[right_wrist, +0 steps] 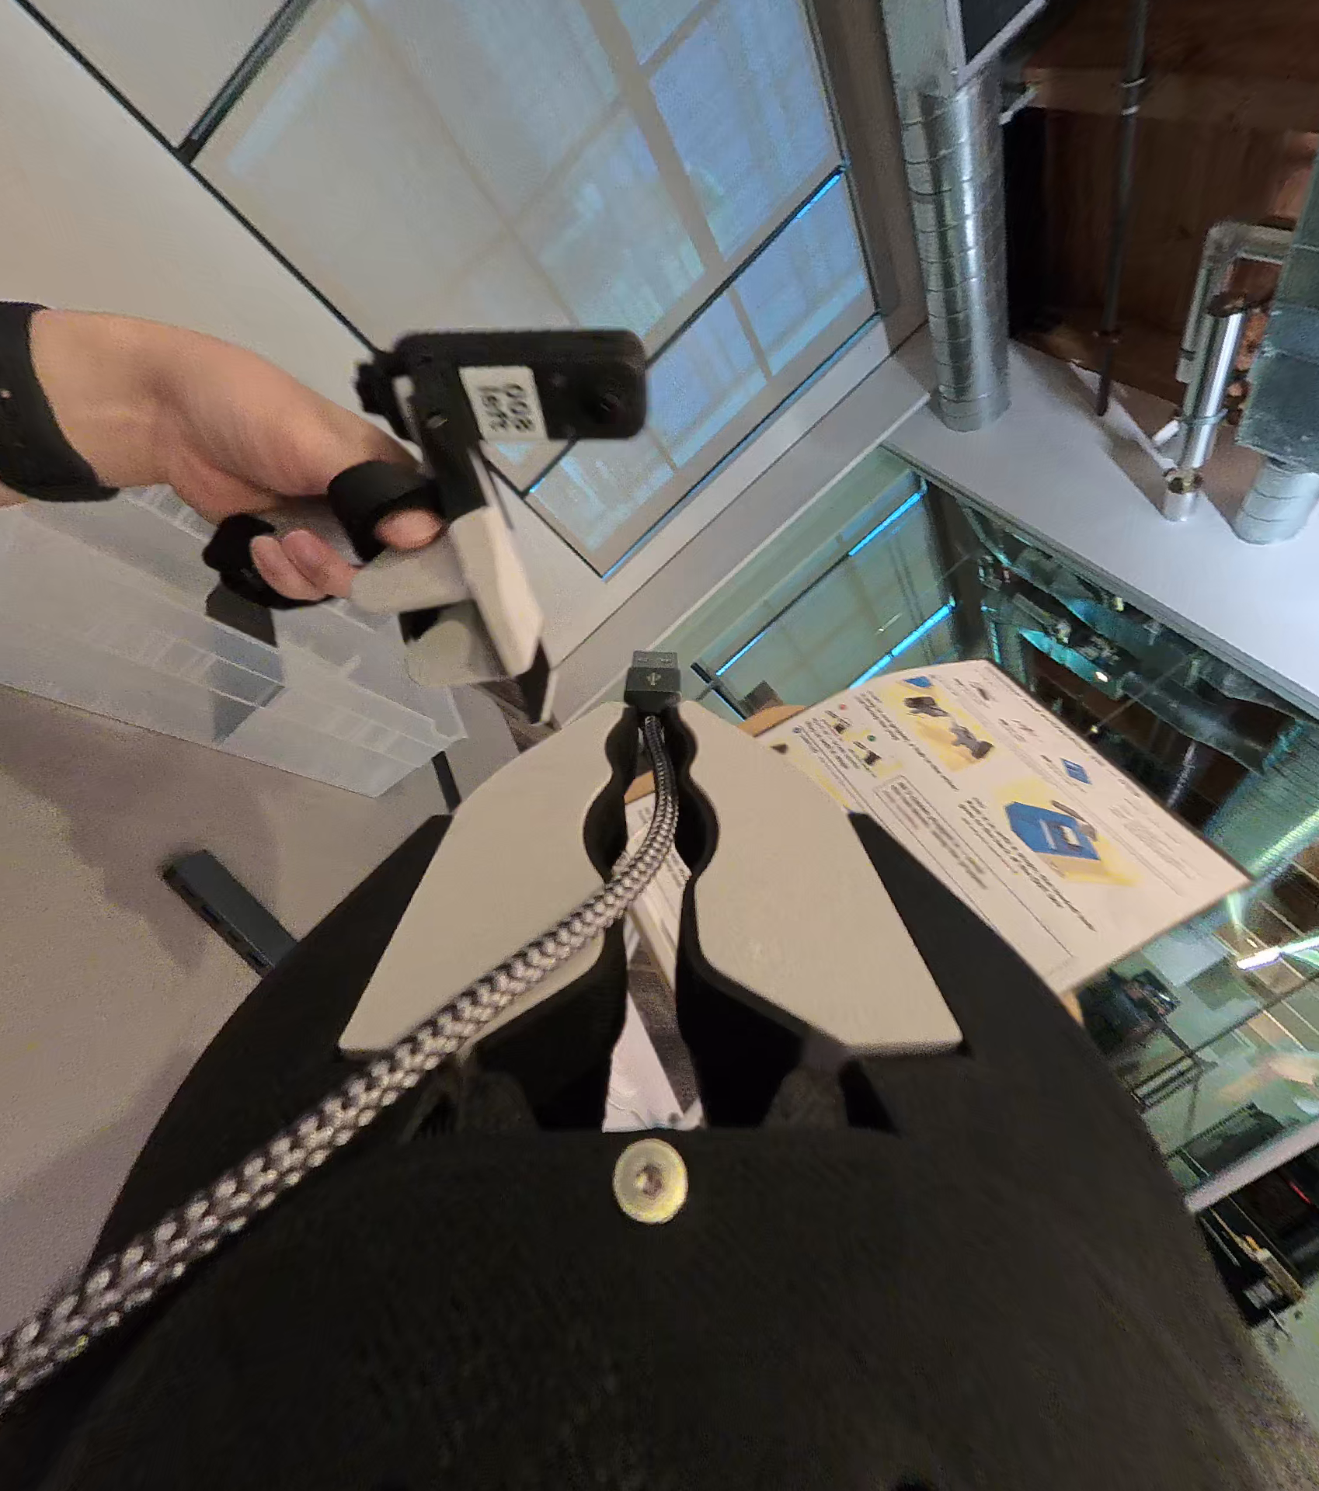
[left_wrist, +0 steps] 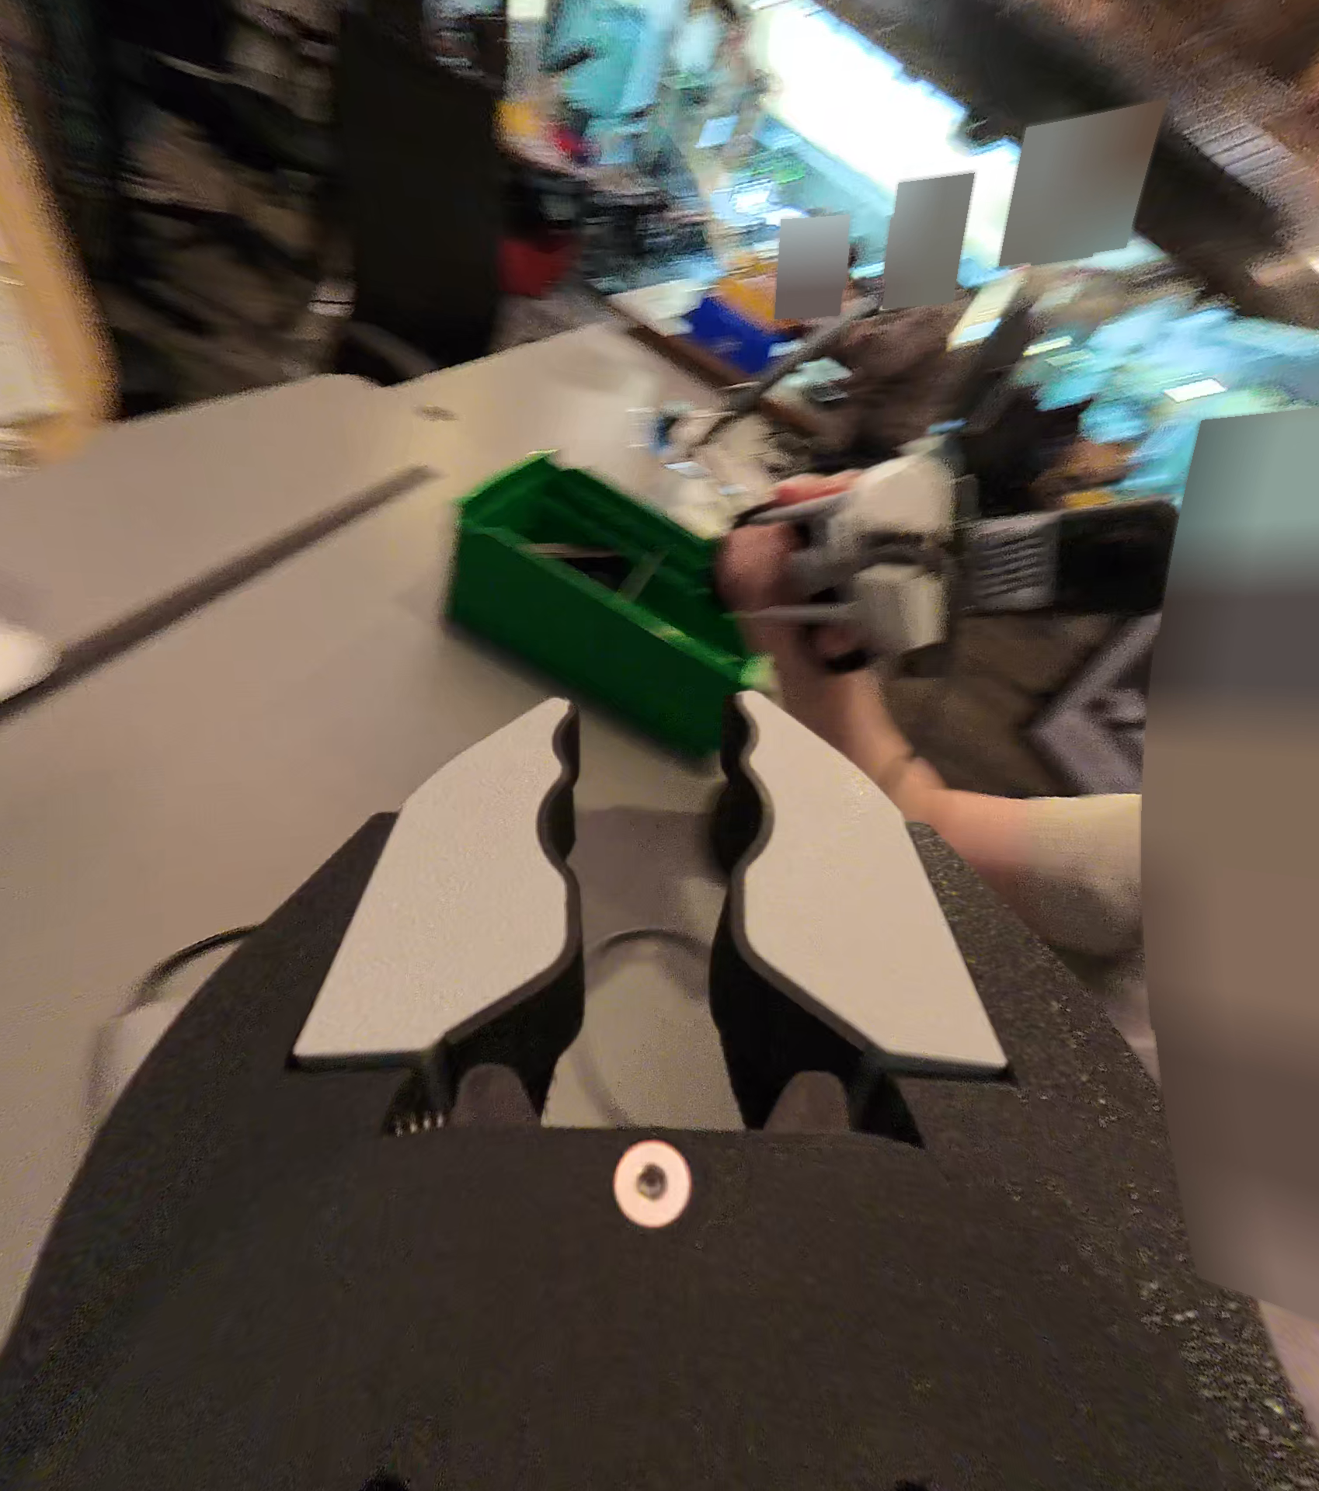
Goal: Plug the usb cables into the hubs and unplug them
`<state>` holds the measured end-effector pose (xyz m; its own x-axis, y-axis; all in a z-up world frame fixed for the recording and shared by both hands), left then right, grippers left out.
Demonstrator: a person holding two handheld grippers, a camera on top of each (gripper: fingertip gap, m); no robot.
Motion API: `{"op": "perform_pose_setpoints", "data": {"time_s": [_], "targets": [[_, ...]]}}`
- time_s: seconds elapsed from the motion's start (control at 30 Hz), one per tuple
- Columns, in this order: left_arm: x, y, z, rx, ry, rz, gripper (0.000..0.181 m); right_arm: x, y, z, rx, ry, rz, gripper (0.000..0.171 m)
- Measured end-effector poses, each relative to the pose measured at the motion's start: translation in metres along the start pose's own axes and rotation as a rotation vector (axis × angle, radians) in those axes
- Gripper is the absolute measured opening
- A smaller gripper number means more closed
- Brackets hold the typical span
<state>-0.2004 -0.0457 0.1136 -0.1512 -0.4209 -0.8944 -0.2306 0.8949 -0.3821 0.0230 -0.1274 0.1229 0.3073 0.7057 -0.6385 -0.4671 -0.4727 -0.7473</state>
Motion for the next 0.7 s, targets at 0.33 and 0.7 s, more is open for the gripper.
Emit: {"op": "perform_pose_setpoints", "data": {"time_s": [0.33,0.7], "targets": [[0.07,0.079,0.006,-0.654,0.655,0.084,0.043,-0.008,-0.03,-0.032,0.117,0.032,-0.022,0.007],[0.128,0.12,0.032,-0.609,0.956,0.01,0.051,-0.015,-0.031,-0.036,0.108,0.01,-0.032,0.007]]}}
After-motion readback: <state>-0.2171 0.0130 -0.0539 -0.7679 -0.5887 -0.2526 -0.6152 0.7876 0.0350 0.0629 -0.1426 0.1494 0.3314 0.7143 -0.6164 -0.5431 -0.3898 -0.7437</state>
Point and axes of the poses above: each gripper's, where its closed fingertips meet, z out along the fingers, x out of its underside, y = z × x across the jaws, the point moved 9 cm from there along -z, back along the fingers, and after that the axes turned 2 degrees about -x, right-handed, at the moved point
